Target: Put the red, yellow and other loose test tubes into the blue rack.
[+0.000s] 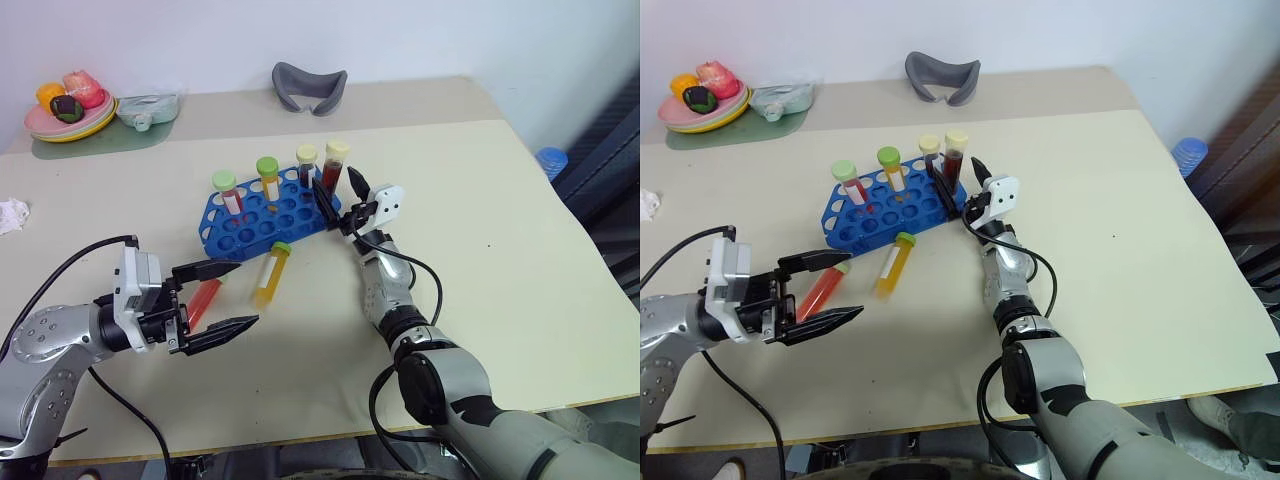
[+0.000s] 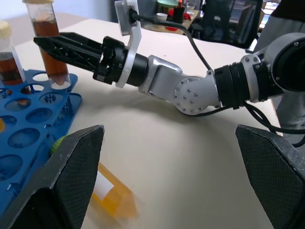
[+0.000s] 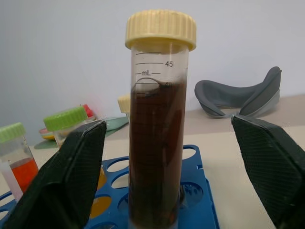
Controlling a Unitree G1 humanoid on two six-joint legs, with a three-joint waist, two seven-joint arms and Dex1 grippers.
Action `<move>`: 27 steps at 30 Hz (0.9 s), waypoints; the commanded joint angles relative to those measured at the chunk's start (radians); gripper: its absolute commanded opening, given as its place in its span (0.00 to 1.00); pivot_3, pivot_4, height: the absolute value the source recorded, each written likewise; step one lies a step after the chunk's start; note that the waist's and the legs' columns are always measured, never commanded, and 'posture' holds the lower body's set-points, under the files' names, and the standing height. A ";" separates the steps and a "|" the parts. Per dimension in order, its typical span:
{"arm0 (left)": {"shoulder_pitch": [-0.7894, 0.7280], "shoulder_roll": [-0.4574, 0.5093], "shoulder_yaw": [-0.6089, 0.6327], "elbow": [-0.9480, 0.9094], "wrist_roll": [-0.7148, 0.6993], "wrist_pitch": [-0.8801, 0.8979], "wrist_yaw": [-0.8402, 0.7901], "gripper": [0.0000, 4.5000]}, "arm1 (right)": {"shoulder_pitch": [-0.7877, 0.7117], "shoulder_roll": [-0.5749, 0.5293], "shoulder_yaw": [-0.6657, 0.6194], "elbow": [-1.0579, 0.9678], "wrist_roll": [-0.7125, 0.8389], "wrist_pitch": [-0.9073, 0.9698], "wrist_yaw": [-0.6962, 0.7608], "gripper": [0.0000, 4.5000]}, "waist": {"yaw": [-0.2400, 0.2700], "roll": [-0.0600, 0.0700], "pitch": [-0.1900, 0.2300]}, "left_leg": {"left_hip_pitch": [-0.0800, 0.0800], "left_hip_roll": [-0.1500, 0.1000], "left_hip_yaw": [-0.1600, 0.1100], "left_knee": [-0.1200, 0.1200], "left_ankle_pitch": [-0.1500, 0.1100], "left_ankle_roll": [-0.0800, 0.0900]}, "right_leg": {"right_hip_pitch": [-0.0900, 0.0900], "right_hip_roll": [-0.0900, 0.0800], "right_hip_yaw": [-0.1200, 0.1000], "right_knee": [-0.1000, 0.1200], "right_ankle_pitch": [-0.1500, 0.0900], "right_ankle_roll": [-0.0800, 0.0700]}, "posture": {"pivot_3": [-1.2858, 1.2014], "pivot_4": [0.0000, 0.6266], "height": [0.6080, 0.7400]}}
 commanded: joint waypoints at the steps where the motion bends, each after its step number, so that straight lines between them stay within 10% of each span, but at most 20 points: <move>1: -0.009 -0.006 0.006 -0.014 -0.013 -0.010 -0.002 1.00 | 0.011 0.009 0.010 -0.020 -0.011 -0.017 -0.013 0.98 | 0.000 0.000 0.000 | 0.000 0.000 0.000 0.000 0.000 0.000 | 0.000 0.000 0.000 0.000 0.000 0.000 | 0.52 0.24 1.00; 27: 0.009 -0.043 -0.026 -0.015 0.016 -0.026 0.002 1.00 | 0.140 -0.247 0.128 -0.837 0.117 1.043 0.001 0.98 | 0.013 0.000 0.000 | 0.000 0.000 0.000 0.000 0.000 0.000 | 0.000 0.000 0.000 0.000 0.000 0.000 | 0.52 0.24 1.00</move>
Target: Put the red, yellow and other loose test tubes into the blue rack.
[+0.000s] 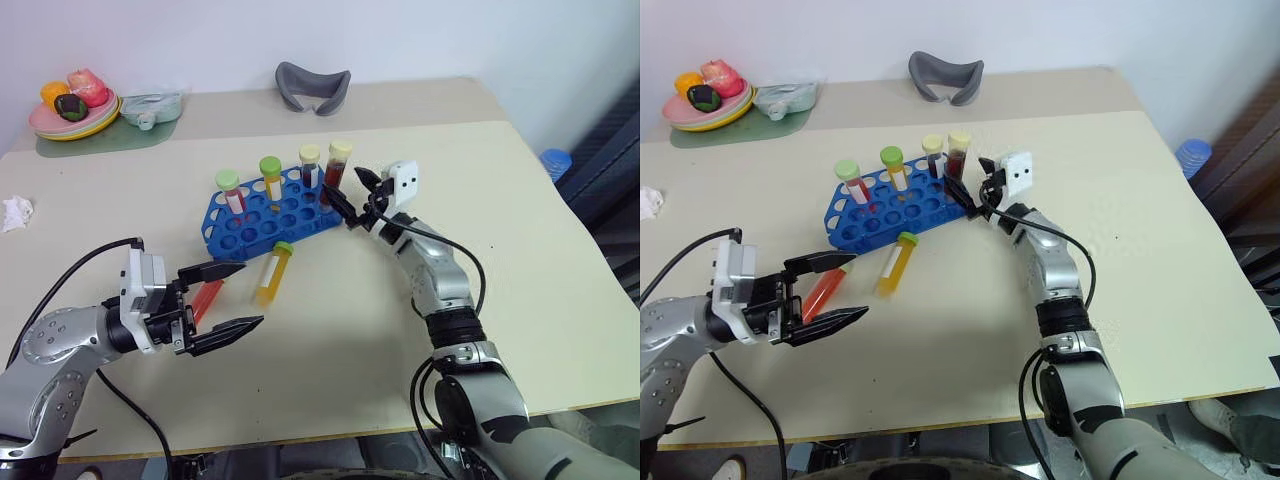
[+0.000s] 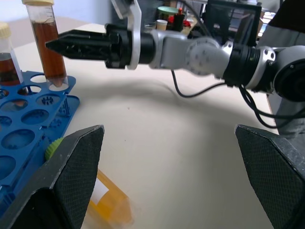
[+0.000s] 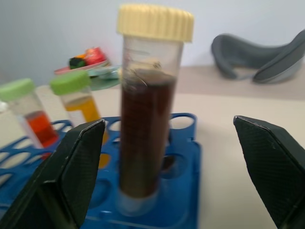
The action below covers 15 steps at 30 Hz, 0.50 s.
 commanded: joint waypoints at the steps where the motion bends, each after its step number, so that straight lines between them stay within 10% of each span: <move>1: 0.005 -0.009 -0.007 -0.017 0.009 -0.022 0.001 1.00 | -0.031 -0.023 -0.006 -0.073 0.057 0.109 0.018 0.98 | 0.000 0.000 0.000 | 0.000 0.000 0.000 0.000 0.000 0.000 | 0.000 0.000 0.000 0.000 0.000 0.000 | 0.52 0.24 1.00; 15: 0.026 -0.019 -0.003 -0.034 0.012 -0.028 0.008 1.00 | -0.099 -0.026 0.013 -0.005 0.053 0.131 0.039 0.98 | 0.000 0.000 0.000 | -0.001 0.000 0.000 0.000 0.000 0.000 | -0.001 0.000 0.000 -0.001 0.000 0.000 | 0.52 0.24 1.00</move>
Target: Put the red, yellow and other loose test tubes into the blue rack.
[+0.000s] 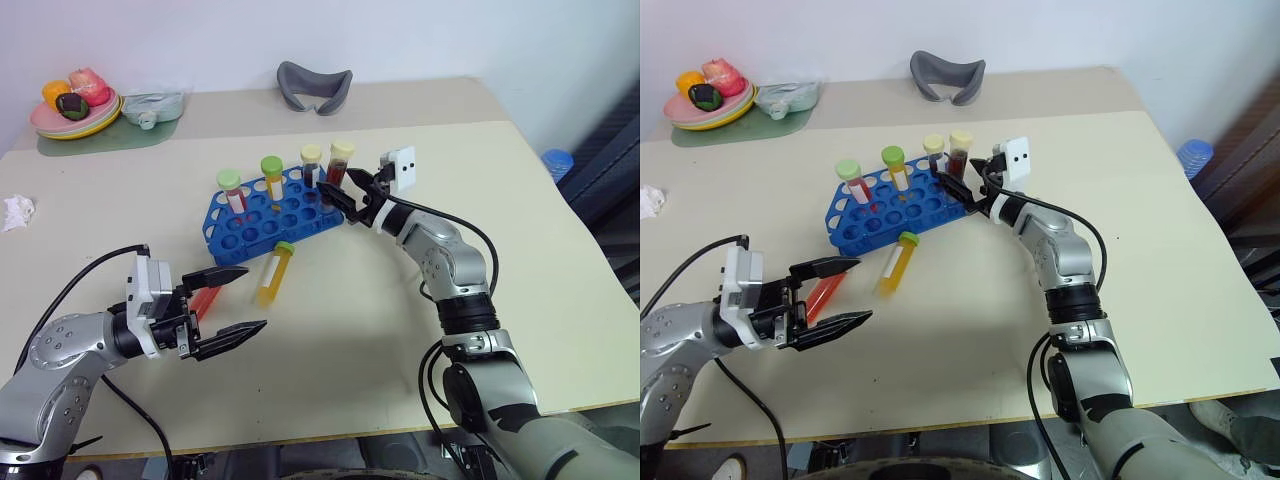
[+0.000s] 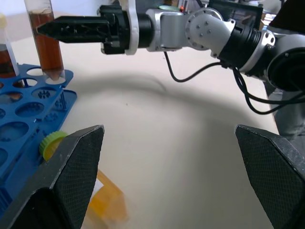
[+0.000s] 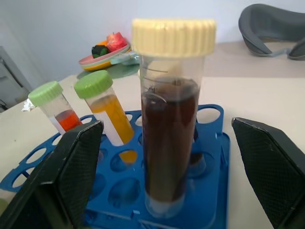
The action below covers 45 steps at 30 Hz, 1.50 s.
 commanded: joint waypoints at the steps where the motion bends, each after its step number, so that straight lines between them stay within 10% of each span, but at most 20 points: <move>1: 0.013 -0.001 0.017 -0.035 -0.005 -0.021 0.003 1.00 | -0.044 0.006 0.010 0.009 -0.003 -0.030 0.016 0.98 | -0.001 0.000 0.000 | 0.000 0.000 0.000 0.000 0.000 0.000 | 0.000 0.000 0.000 0.000 0.000 0.000 | 0.52 0.24 1.00; 5: 0.015 0.001 0.017 -0.037 -0.007 -0.024 0.007 1.00 | -0.054 0.013 0.017 0.030 -0.009 -0.044 0.017 0.93 | -0.001 0.000 0.000 | 0.000 0.000 0.000 0.000 0.000 0.000 | 0.000 0.000 0.000 0.000 0.000 0.000 | 0.52 0.24 1.00; 13: 0.016 0.001 0.016 -0.041 -0.011 -0.022 0.012 1.00 | -0.049 0.023 0.025 0.024 -0.015 -0.056 0.005 0.16 | -0.001 0.000 0.000 | 0.000 0.000 0.000 0.000 0.000 0.000 | 0.000 0.000 0.000 -0.001 0.000 0.000 | 0.52 0.24 1.00; 45: -0.011 0.009 0.010 -0.028 -0.013 -0.014 0.009 1.00 | 0.129 0.073 0.097 -0.062 -0.149 -0.354 -0.091 0.16 | 0.000 0.000 0.000 | 0.000 0.000 0.000 0.000 0.000 0.000 | 0.000 0.000 0.000 -0.001 0.000 0.000 | 0.52 0.24 1.00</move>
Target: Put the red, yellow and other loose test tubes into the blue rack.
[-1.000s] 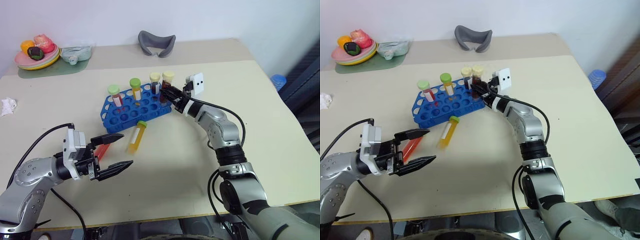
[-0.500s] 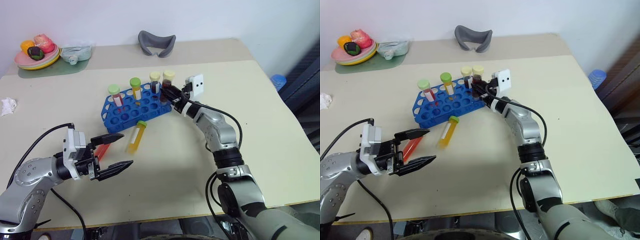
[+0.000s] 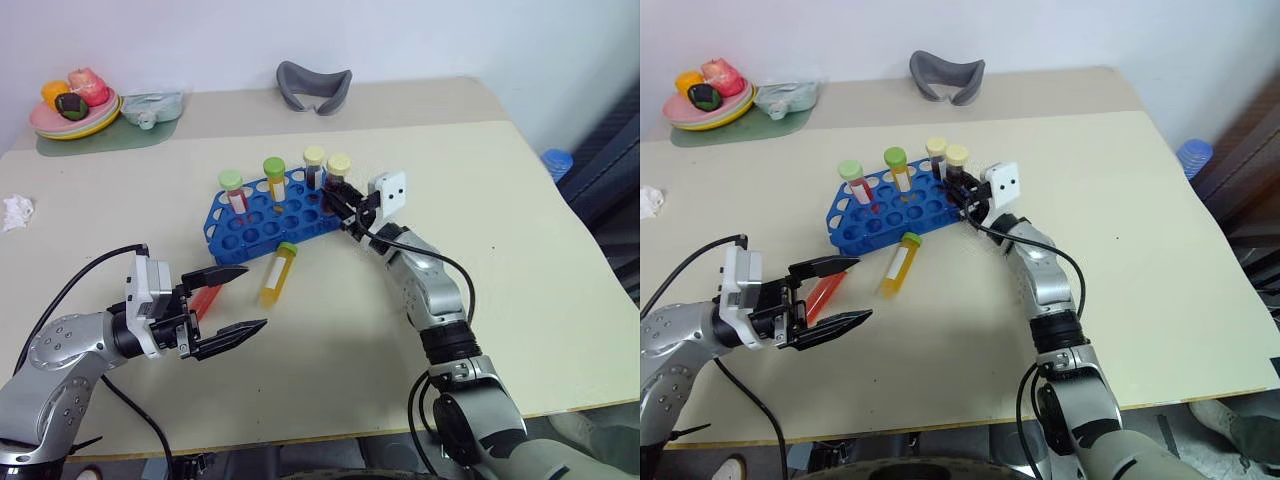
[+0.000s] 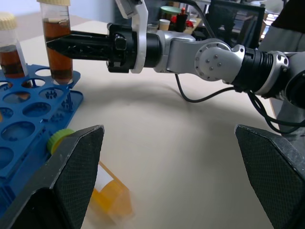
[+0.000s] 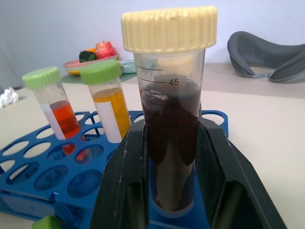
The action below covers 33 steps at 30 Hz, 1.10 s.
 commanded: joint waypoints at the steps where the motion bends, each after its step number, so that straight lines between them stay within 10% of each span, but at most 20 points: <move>1: -0.007 0.008 0.010 -0.024 -0.011 -0.005 0.000 1.00 | -0.009 -0.001 0.004 -0.039 -0.001 -0.030 0.002 0.16 | 0.000 0.000 0.000 | 0.000 0.000 0.000 0.000 0.000 0.000 | 0.000 0.000 0.000 0.000 0.000 0.000 | 0.52 0.24 1.00; 5: -0.005 0.006 0.010 -0.028 -0.012 -0.003 0.002 1.00 | -0.011 -0.006 -0.001 -0.039 0.006 -0.016 0.014 0.16 | 0.000 0.000 0.000 | 0.000 0.000 0.000 0.000 0.000 0.000 | 0.000 0.000 0.000 0.000 0.000 0.000 | 0.52 0.24 1.00; 13: 0.002 0.002 0.010 -0.034 -0.016 -0.001 0.007 1.00 | -0.003 -0.017 -0.001 -0.069 -0.005 0.002 -0.002 0.98 | 0.000 0.000 0.000 | 0.000 0.000 0.000 0.000 0.000 0.000 | 0.000 0.000 0.000 0.000 0.000 0.000 | 0.52 0.24 1.00; 33: -0.064 0.026 -0.003 0.003 -0.044 0.113 0.092 1.00 | 0.471 -0.504 -0.183 -0.857 0.198 0.573 0.097 0.98 | 0.027 -0.001 0.000 | -0.001 -0.001 0.000 0.000 0.000 0.000 | 0.002 -0.001 0.000 -0.005 0.000 0.000 | 0.52 0.24 1.00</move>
